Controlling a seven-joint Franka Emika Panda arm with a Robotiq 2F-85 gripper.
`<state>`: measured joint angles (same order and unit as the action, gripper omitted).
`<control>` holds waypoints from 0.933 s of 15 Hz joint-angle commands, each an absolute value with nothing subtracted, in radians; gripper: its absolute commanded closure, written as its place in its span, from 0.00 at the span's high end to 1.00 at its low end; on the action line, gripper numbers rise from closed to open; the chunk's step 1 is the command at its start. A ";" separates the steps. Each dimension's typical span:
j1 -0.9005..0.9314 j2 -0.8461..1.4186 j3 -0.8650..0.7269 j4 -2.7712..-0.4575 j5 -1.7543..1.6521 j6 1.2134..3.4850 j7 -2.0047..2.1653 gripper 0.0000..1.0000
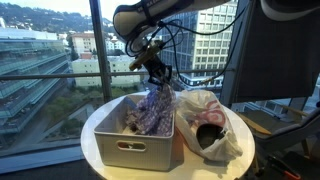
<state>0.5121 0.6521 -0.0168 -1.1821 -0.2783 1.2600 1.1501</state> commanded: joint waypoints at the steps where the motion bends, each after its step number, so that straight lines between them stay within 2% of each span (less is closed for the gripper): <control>1: 0.572 0.513 -0.050 -1.223 -0.344 1.114 1.292 0.06; 10: 0.641 0.218 -0.054 -1.279 -0.384 0.817 1.711 0.07; 14: 0.672 0.057 -0.066 -1.429 -0.364 0.826 1.892 0.07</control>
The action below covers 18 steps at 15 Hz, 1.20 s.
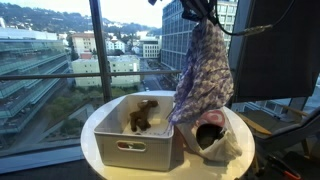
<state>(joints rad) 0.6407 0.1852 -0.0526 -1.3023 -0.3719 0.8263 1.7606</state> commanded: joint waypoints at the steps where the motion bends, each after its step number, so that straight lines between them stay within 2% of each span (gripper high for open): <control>1: 0.677 0.020 -0.061 -1.459 -0.366 0.825 1.933 0.06; 2: 0.589 -0.014 0.042 -1.489 -0.371 0.823 1.981 0.07; 8: 0.406 -0.166 0.201 -1.596 -0.324 0.812 2.100 0.07; 18: 0.228 -0.134 0.239 -1.619 -0.349 0.900 1.989 0.07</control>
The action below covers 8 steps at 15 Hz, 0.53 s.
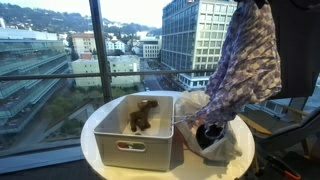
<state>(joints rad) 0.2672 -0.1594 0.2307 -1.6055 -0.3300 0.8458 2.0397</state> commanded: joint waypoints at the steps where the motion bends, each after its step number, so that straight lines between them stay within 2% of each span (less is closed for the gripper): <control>1: 0.224 -0.116 0.234 -1.628 -0.349 0.921 1.977 0.07; 8: 0.213 -0.053 0.227 -1.783 -0.343 1.107 1.965 0.07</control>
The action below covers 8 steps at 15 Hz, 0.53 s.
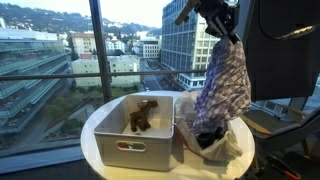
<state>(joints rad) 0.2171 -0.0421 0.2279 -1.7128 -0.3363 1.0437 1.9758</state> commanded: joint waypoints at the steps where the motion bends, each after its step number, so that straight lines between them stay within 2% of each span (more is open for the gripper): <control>1: 0.211 -0.062 0.223 -1.819 -0.331 1.136 1.968 0.07; 8: 0.188 -0.041 0.194 -1.987 -0.287 1.306 1.949 0.07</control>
<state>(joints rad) 0.2017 -0.0345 0.2034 -1.9433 -0.2983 1.2522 1.9763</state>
